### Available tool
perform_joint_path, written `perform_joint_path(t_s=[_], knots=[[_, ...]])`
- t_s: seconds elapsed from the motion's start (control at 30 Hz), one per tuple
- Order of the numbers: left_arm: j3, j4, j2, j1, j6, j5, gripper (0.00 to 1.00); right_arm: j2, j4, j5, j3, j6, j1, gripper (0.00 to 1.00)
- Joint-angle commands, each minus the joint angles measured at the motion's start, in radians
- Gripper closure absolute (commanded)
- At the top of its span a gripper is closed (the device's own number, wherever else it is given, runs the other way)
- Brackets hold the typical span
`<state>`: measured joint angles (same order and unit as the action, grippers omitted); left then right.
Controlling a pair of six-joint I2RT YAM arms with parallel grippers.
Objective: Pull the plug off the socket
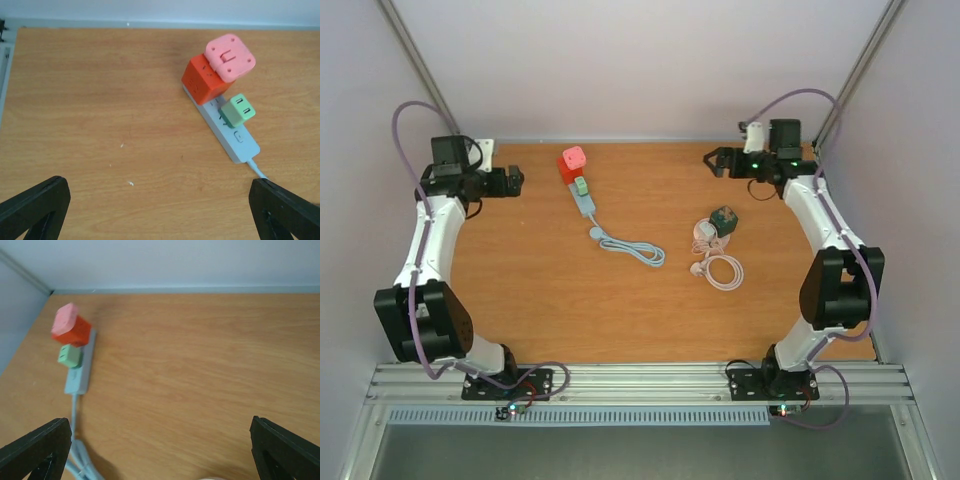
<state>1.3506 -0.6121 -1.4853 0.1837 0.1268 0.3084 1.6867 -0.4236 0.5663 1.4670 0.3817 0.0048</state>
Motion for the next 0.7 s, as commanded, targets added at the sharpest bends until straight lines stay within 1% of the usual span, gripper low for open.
perform_joint_path(t_s=[0.0,0.13,0.27,0.5,0.67], knots=[[-0.045,-0.008,0.035,-0.024,-0.07,-0.088,0.0,0.035,-0.046,-0.021,0.056,-0.005,0.131,0.02],[-0.09,-0.007,0.063,-0.032,-0.134,-0.139,0.0,0.072,-0.059,-0.039,0.076,-0.003,0.27,0.02],[-0.132,-0.005,0.095,-0.019,-0.182,-0.138,0.0,0.109,-0.061,-0.076,0.081,0.011,0.406,0.01],[-0.173,-0.013,0.15,0.017,-0.157,-0.099,0.0,0.203,-0.079,-0.144,0.083,0.074,0.606,0.02],[-0.184,-0.015,0.17,0.035,-0.148,-0.083,0.0,0.283,-0.114,-0.169,0.105,0.114,0.684,0.01]])
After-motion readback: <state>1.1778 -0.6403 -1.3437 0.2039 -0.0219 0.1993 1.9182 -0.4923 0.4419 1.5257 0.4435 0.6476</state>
